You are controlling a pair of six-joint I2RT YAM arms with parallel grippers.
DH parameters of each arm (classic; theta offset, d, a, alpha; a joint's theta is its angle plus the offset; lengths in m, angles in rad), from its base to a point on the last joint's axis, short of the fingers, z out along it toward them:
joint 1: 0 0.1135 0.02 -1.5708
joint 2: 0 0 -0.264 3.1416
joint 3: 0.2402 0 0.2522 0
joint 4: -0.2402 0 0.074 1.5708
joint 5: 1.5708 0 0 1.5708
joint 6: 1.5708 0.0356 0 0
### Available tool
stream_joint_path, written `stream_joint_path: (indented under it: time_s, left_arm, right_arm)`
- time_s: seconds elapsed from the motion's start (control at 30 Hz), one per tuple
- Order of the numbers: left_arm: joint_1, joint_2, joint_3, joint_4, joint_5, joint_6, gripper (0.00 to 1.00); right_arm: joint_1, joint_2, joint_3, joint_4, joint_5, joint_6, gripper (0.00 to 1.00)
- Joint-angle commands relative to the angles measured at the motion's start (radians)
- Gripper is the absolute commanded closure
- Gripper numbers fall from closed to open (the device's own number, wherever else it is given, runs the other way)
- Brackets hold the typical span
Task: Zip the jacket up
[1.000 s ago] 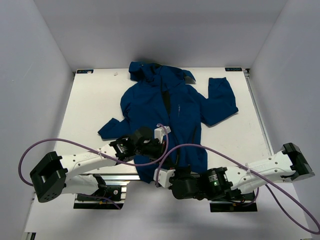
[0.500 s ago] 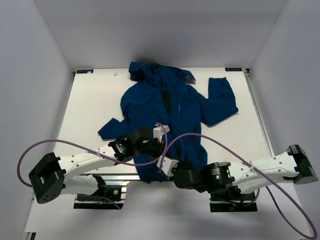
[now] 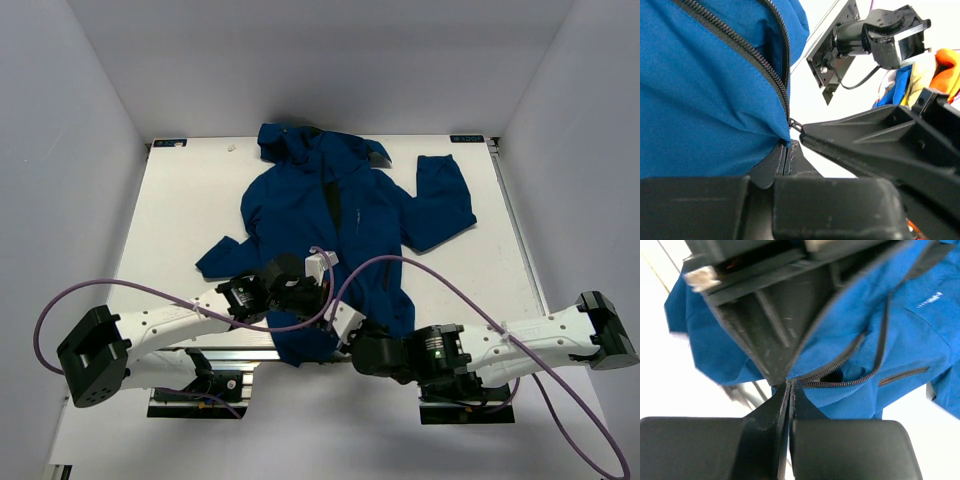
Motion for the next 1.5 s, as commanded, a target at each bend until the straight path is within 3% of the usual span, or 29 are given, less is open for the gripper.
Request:
stream_joint_path:
  time_s: [0.0,0.23,0.6,0.73,0.83,1.17,1.33,1.47]
  left_arm:
    - [-0.002,-0.035,0.033,-0.004,0.035,-0.004,1.00]
    - [-0.002,-0.045,0.039,-0.082,0.016,0.004,1.00]
    - [-0.002,-0.028,0.068,-0.249,-0.023,0.053,1.00]
    - [-0.004,-0.028,0.076,-0.258,0.005,0.070,1.00]
    - [-0.002,-0.038,0.070,-0.309,0.033,0.070,1.00]
    - [-0.002,-0.189,-0.013,-0.447,-0.003,0.013,1.00]
    - [-0.001,-0.235,-0.030,-0.524,-0.046,-0.025,1.00]
    - [0.001,-0.286,-0.072,-0.554,-0.069,-0.094,1.00]
  right_arm:
    - [-0.015,-0.101,-0.036,0.043,0.190,0.043,1.00]
    - [-0.099,-0.224,-0.117,0.287,0.155,-0.079,1.00]
    - [-0.265,-0.163,-0.076,0.432,0.178,-0.234,1.00]
    - [-0.335,-0.120,-0.081,0.561,0.158,-0.310,1.00]
    - [-0.466,-0.085,-0.079,0.659,0.022,-0.313,1.00]
    - [-0.924,0.252,0.030,0.981,-0.325,-0.342,1.00]
    - [-1.059,0.526,0.230,1.095,-0.417,-0.376,1.00]
    - [-1.184,0.731,0.483,1.133,-0.471,-0.363,1.00]
